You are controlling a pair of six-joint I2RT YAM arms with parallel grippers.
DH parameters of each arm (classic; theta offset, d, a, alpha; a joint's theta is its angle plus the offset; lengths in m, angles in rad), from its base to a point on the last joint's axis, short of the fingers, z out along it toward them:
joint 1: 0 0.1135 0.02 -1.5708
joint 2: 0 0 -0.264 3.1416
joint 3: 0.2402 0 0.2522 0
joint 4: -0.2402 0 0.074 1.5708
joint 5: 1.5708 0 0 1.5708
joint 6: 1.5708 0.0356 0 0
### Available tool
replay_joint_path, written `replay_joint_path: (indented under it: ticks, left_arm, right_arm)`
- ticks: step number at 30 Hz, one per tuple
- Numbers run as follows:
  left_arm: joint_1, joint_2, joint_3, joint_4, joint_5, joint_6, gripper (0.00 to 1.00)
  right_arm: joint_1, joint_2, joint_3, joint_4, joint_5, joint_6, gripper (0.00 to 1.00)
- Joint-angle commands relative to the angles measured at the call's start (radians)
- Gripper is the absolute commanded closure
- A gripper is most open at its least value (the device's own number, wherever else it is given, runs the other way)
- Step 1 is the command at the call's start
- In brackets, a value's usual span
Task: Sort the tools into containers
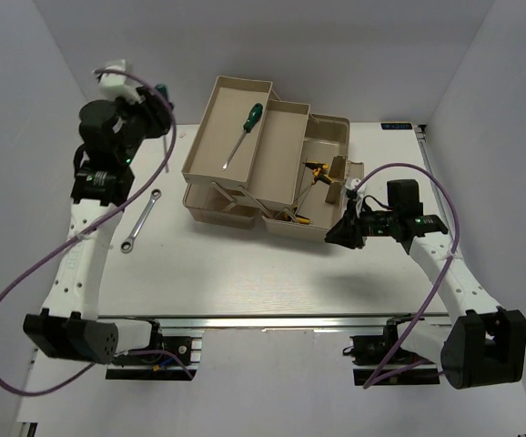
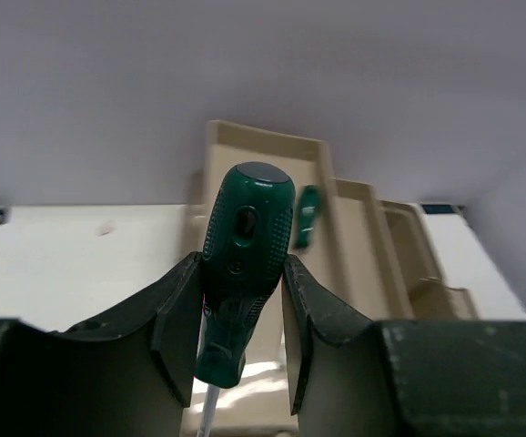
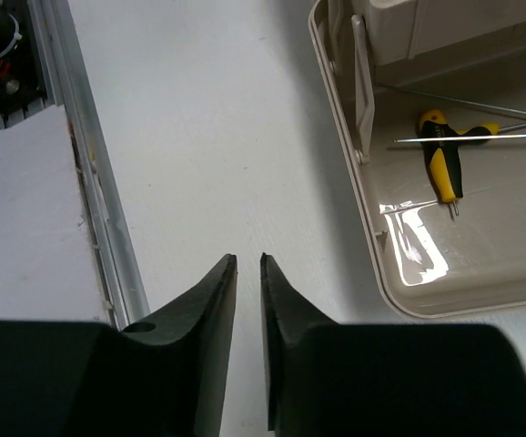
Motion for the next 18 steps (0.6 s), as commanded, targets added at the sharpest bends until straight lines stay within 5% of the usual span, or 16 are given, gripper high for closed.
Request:
replay_joint_path:
  ticks: [1, 10, 18]
  left_arm:
    - [-0.138, 0.12, 0.133, 0.036, 0.022, -0.038, 1.0]
    - [-0.26, 0.474, 0.355, 0.035, -0.015, 0.056, 0.97]
    - [-0.265, 0.531, 0.425, -0.025, -0.071, 0.074, 0.39]
  right_arm:
    - [-0.004, -0.05, 0.034, 0.049, -0.028, 0.028, 0.79]
    - [-0.004, -0.105, 0.029, 0.046, -0.007, 0.025, 0.77]
    - [-0.004, -0.118, 0.029, 0.02, -0.001, 0.006, 0.6]
